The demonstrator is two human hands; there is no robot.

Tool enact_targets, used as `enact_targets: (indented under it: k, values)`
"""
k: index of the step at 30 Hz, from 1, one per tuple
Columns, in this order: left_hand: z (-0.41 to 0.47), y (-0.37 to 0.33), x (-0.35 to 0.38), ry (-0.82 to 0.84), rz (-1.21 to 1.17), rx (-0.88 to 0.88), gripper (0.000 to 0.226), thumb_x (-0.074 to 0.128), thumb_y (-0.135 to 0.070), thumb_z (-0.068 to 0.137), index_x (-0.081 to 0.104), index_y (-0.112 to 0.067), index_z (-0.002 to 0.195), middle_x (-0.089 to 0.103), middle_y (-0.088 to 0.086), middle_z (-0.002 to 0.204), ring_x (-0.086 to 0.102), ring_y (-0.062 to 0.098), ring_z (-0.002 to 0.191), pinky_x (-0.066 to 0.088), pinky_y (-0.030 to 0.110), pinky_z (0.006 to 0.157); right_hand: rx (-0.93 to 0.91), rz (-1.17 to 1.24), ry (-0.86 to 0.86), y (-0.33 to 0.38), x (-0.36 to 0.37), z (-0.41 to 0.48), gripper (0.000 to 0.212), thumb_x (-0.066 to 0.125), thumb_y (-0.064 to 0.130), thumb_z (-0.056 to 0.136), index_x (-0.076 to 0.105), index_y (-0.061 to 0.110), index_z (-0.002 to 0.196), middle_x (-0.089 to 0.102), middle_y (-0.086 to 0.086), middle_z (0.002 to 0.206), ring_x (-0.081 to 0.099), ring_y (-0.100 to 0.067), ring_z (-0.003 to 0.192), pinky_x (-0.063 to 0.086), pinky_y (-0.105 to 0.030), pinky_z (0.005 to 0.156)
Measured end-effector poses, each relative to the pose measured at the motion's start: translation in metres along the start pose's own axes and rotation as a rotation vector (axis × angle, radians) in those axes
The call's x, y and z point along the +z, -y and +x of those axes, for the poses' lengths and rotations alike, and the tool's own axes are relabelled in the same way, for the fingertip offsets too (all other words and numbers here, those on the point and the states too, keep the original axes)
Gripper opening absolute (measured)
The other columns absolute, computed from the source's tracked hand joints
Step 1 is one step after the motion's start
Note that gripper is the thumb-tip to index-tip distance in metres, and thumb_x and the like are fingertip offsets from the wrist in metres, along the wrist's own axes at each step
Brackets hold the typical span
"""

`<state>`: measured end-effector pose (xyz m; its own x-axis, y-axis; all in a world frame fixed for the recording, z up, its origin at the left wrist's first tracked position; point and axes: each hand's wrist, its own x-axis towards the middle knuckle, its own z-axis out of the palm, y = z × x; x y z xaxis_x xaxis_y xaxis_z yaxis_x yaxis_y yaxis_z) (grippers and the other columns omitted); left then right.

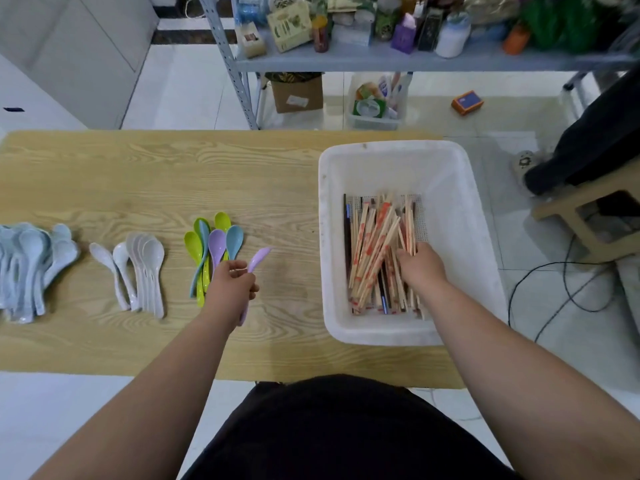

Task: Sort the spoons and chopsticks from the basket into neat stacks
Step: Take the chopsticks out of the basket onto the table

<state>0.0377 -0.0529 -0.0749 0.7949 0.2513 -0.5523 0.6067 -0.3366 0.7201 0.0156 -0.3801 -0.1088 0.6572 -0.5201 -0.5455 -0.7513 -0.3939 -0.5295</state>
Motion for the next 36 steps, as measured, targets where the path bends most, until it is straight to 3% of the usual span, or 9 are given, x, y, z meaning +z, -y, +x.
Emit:
enact_targets:
  k: [3,7,11,14,17,20,27,33,36]
  values:
    - [0.010,0.003,-0.012,0.015,-0.045,-0.009,0.031,0.048,-0.002,0.091,0.055,-0.011,0.120,0.065,0.013,0.091,0.058,0.017,0.063,0.042,0.028,0.058,-0.021,0.002,-0.042,0.007,-0.005,-0.016,0.043,0.052,0.032,0.103,0.052,0.006,0.138,0.060,-0.011,0.133,0.057,-0.033,0.122,0.043,-0.033,0.093]
    - [0.026,0.004,-0.029,0.018,-0.114,-0.031,0.035,0.060,-0.006,0.079,0.060,-0.007,0.113,0.063,0.008,0.073,0.055,0.019,0.057,0.043,0.029,0.059,-0.090,0.045,-0.124,0.024,-0.011,-0.037,0.027,0.051,0.032,0.103,0.059,0.014,0.121,0.064,0.002,0.116,0.061,-0.022,0.099,0.042,-0.029,0.081]
    - [0.041,0.008,-0.048,0.030,-0.052,0.011,0.025,0.059,-0.018,0.071,0.057,0.003,0.083,0.054,0.008,0.069,0.048,0.023,0.065,0.036,0.033,0.063,-0.188,0.101,-0.091,0.054,-0.002,-0.056,0.020,0.050,0.035,0.103,0.059,0.020,0.113,0.069,-0.002,0.102,0.066,-0.019,0.089,0.054,-0.037,0.080]
    - [0.051,0.013,-0.064,0.021,-0.038,0.038,0.006,0.060,-0.011,0.082,0.062,-0.006,0.083,0.057,0.004,0.073,0.050,0.019,0.067,0.037,0.031,0.062,-0.300,0.100,-0.090,0.085,0.013,-0.072,0.022,0.051,0.038,0.101,0.061,0.021,0.111,0.069,0.000,0.099,0.066,-0.018,0.089,0.054,-0.037,0.079]
    - [0.071,0.021,-0.081,0.016,0.001,0.058,0.013,0.065,-0.022,0.075,0.065,-0.025,0.087,0.065,-0.005,0.079,0.058,0.022,0.074,0.045,0.034,0.067,-0.366,0.158,-0.050,0.120,0.034,-0.092,0.014,0.052,0.034,0.101,0.058,0.023,0.096,0.068,0.002,0.089,0.068,-0.012,0.075,0.053,-0.032,0.068]
    - [0.086,0.023,-0.097,-0.011,0.186,0.106,0.015,0.067,-0.022,0.081,0.062,-0.027,0.095,0.066,-0.009,0.086,0.063,0.022,0.082,0.049,0.038,0.076,-0.409,0.179,0.059,0.149,0.065,-0.111,0.015,0.054,0.031,0.102,0.057,0.018,0.095,0.068,0.000,0.090,0.069,-0.015,0.075,0.059,-0.037,0.069]
    - [0.110,0.035,-0.107,0.044,0.518,0.206,0.021,0.070,-0.021,0.081,0.064,-0.016,0.101,0.071,0.002,0.092,0.065,0.027,0.093,0.050,0.036,0.081,-0.189,0.038,0.155,0.135,0.164,-0.116,0.014,0.054,0.034,0.098,0.057,0.022,0.105,0.069,-0.004,0.094,0.069,-0.024,0.082,0.059,-0.047,0.079]
    - [0.113,0.048,-0.106,0.130,0.556,0.272,0.018,0.069,-0.017,0.083,0.065,-0.020,0.100,0.063,-0.005,0.081,0.063,0.022,0.085,0.040,0.028,0.070,-0.057,-0.162,0.074,0.097,0.187,-0.103,0.029,0.047,0.024,0.102,0.051,0.009,0.126,0.060,-0.012,0.114,0.053,-0.026,0.085,0.041,-0.033,0.072]
    - [0.112,0.054,-0.110,0.128,0.551,0.322,0.025,0.067,-0.012,0.084,0.062,-0.014,0.109,0.064,0.007,0.097,0.062,0.030,0.092,0.045,0.034,0.074,-0.028,-0.196,0.050,0.092,0.190,-0.102,0.027,0.044,0.022,0.104,0.048,0.008,0.126,0.058,-0.011,0.108,0.053,-0.027,0.084,0.039,-0.033,0.069]
